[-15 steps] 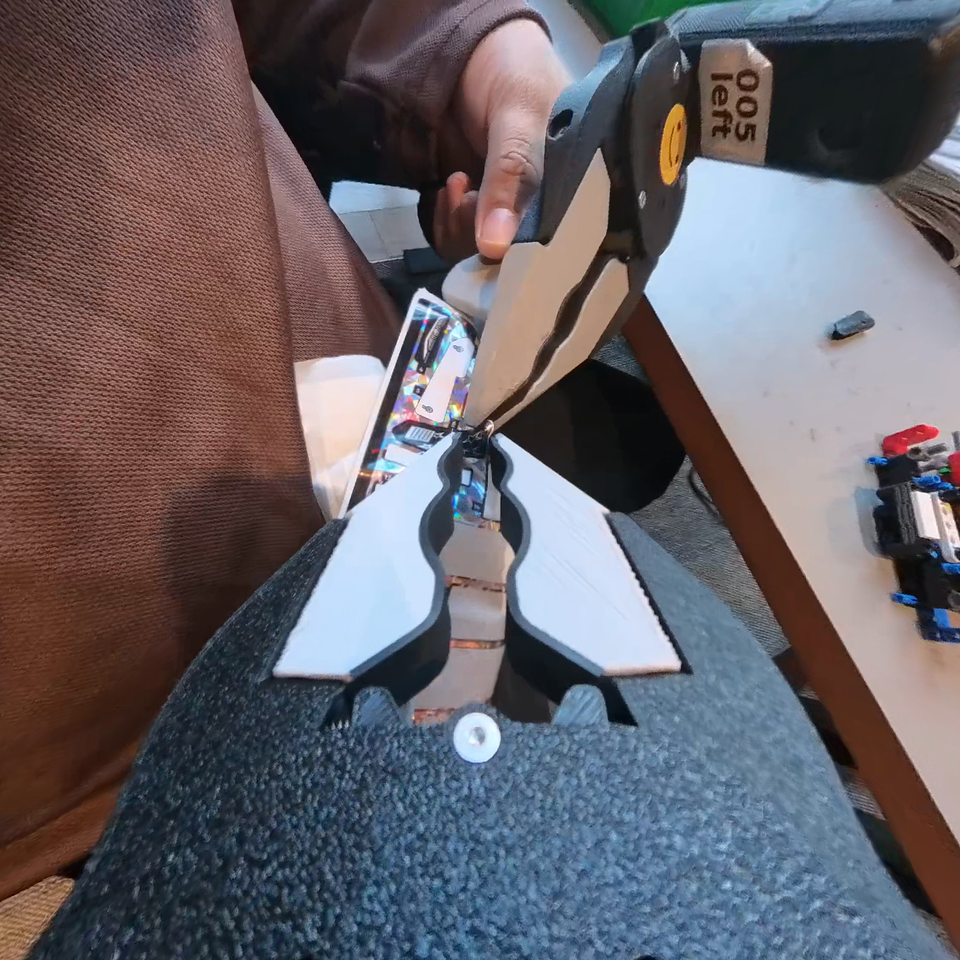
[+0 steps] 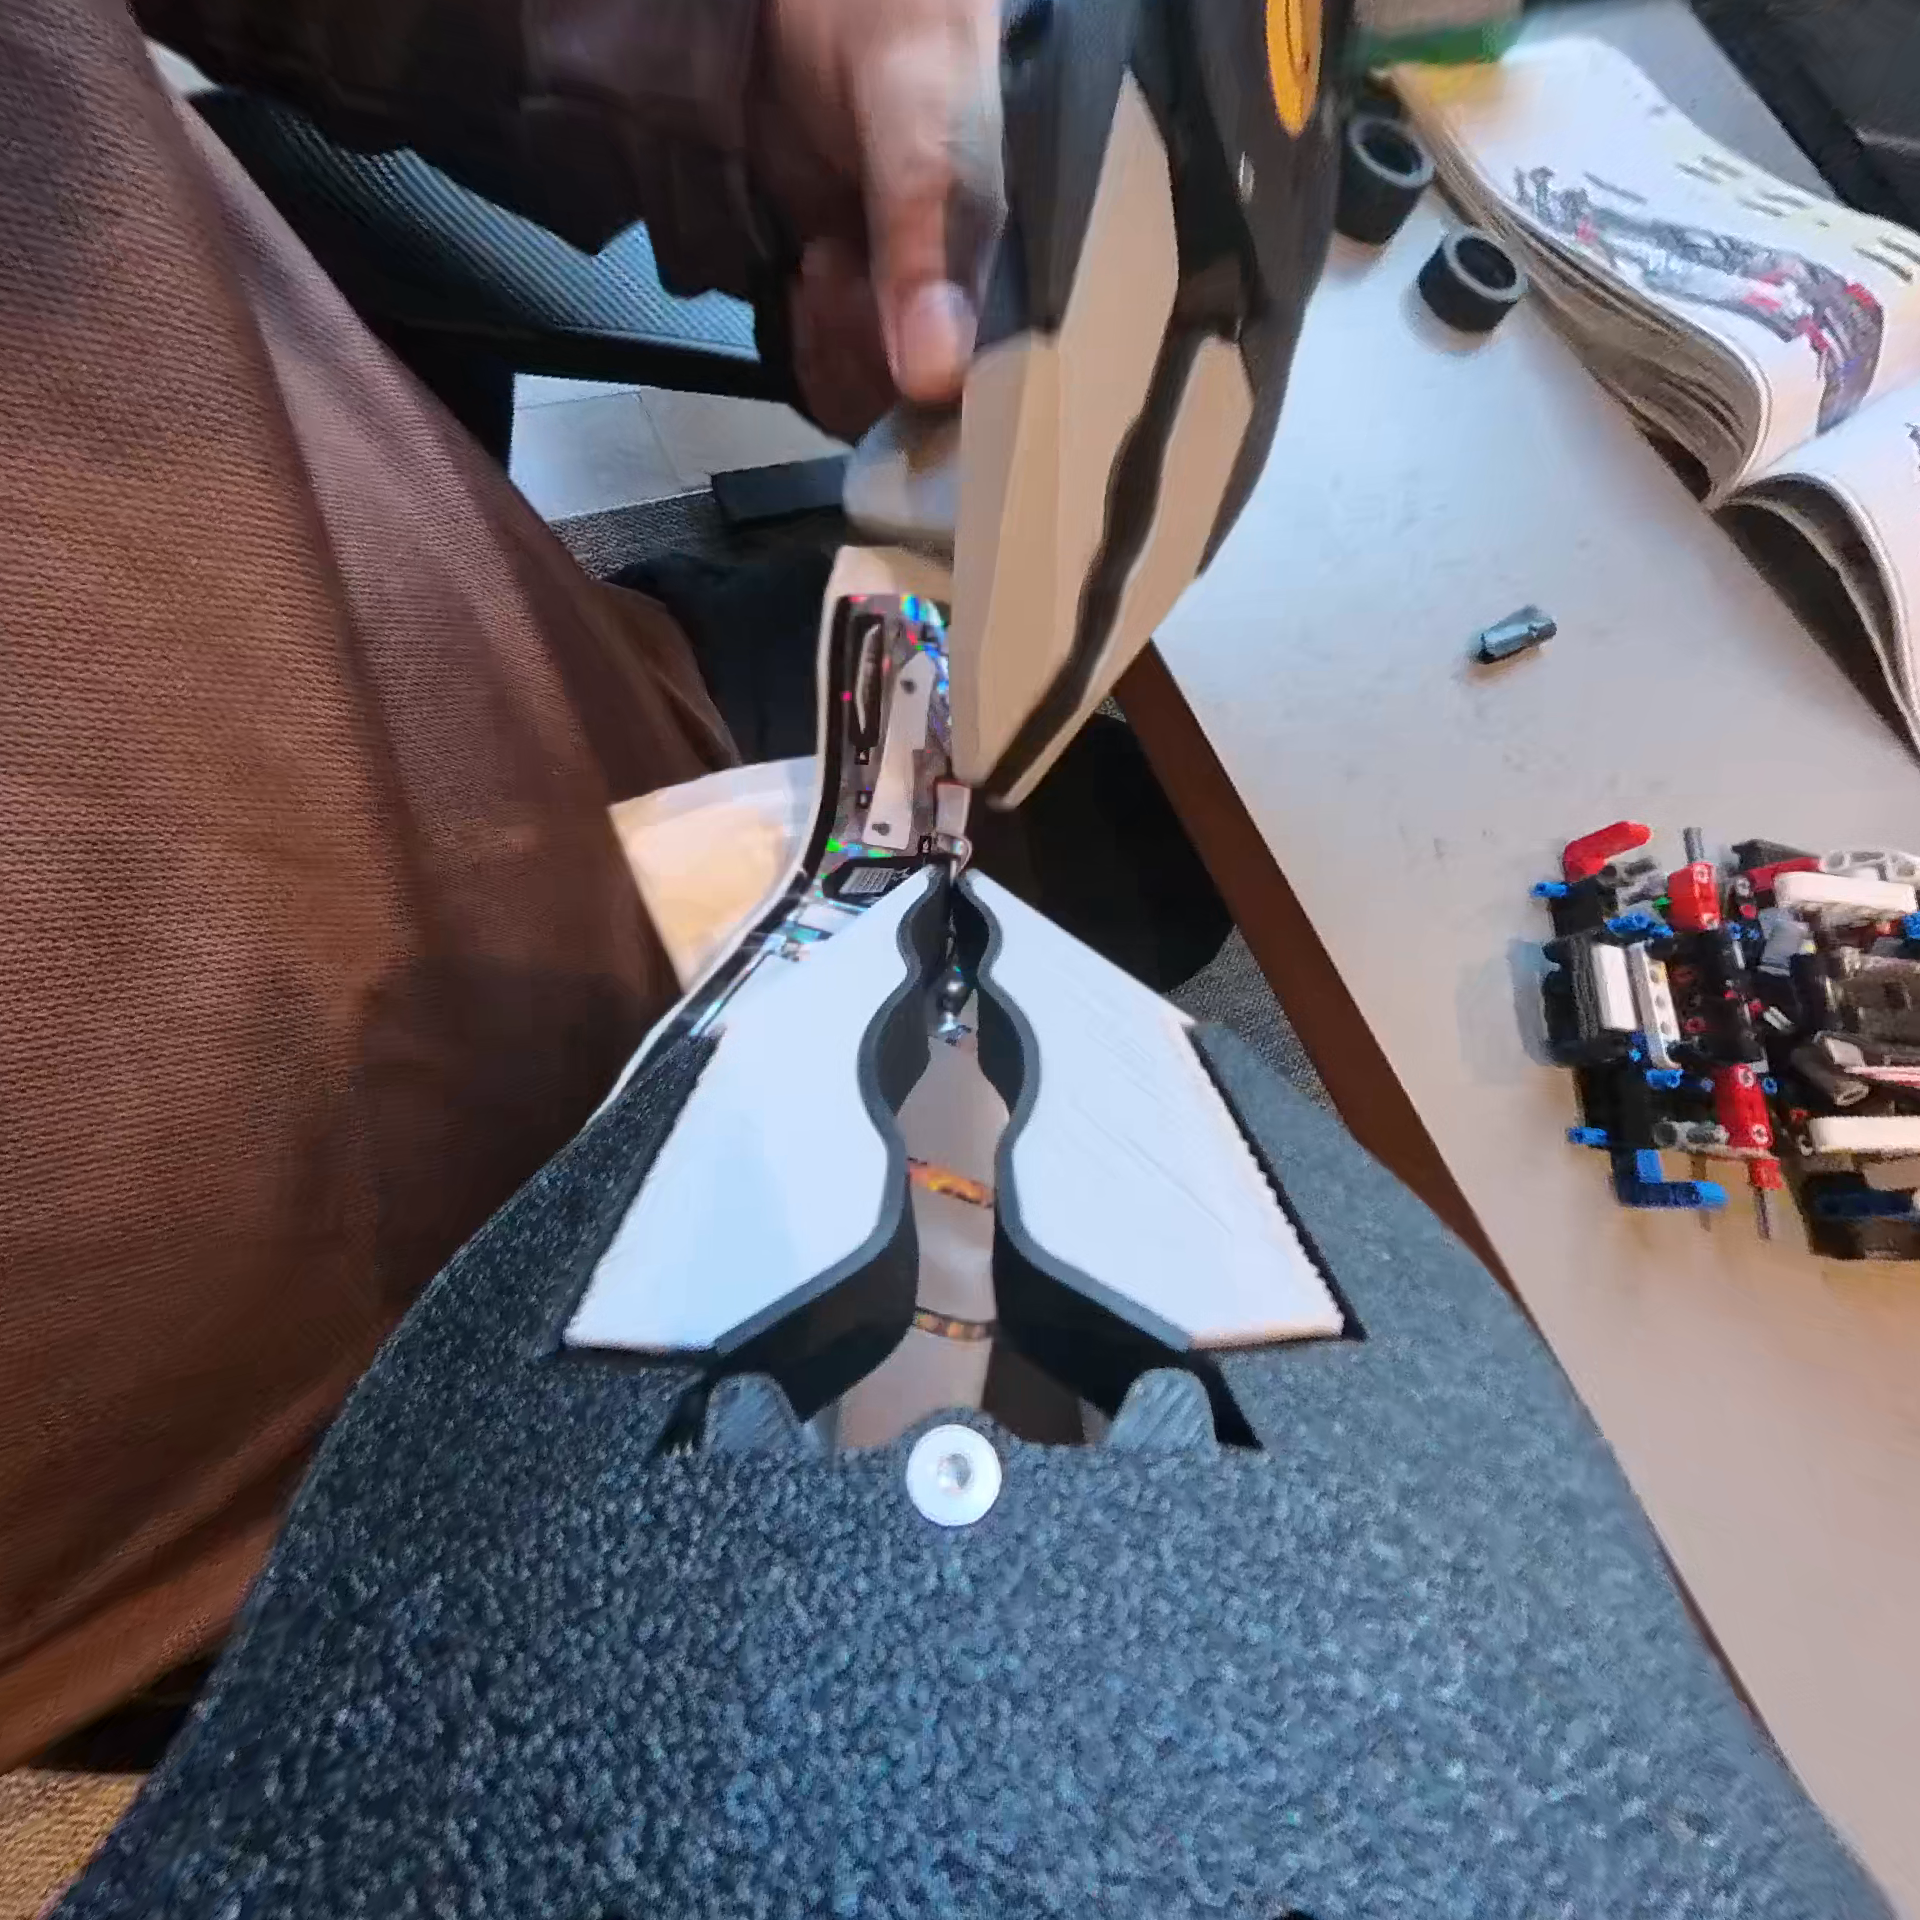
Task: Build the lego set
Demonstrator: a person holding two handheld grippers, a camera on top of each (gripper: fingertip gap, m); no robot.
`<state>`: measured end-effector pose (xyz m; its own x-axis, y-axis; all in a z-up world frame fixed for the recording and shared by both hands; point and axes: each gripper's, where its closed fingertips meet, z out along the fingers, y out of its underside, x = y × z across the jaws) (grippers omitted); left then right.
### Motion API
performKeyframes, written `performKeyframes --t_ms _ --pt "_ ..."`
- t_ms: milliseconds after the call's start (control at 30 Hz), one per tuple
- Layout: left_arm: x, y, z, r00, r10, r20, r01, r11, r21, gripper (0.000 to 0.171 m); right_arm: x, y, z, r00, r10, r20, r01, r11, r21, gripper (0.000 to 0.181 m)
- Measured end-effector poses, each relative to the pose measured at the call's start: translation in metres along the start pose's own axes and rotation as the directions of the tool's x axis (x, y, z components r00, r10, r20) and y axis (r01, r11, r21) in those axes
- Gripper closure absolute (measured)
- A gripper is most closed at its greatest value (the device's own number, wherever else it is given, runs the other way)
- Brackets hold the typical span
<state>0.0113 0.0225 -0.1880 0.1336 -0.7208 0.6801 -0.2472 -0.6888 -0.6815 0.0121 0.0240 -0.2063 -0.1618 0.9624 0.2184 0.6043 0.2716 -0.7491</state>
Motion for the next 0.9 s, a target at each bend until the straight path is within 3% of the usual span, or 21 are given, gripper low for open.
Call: performKeyframes --t_ms 133,233,400,600,733,900 --pt "0.01 -0.016 -0.022 0.987 0.136 0.085 -0.139 0.99 0.021 0.15 0.007 0.001 -0.005 0.997 0.072 0.008 -0.072 0.997 0.026 0.181" --pt "0.014 -0.015 -0.021 0.921 0.334 0.201 -0.321 0.942 -0.096 0.147 0.006 -0.009 -0.011 0.987 0.141 0.074 -0.147 0.986 0.082 0.181" --pt "0.026 -0.001 0.002 0.814 0.56 0.154 -0.511 0.817 -0.268 0.153 -0.001 -0.015 -0.014 0.946 0.252 0.205 -0.277 0.955 0.107 0.181" --pt "0.022 0.003 0.008 0.809 0.575 0.119 -0.524 0.799 -0.297 0.163 -0.014 -0.013 -0.016 0.907 0.293 0.303 -0.338 0.935 0.109 0.181" --pt "0.019 0.001 0.007 0.801 0.584 0.134 -0.526 0.793 -0.309 0.156 -0.015 -0.011 -0.016 0.889 0.311 0.336 -0.364 0.925 0.107 0.181" --pt "0.016 0.007 0.01 0.798 0.596 0.093 -0.533 0.768 -0.356 0.159 -0.017 -0.012 -0.016 0.89 0.299 0.343 -0.353 0.93 0.105 0.181"
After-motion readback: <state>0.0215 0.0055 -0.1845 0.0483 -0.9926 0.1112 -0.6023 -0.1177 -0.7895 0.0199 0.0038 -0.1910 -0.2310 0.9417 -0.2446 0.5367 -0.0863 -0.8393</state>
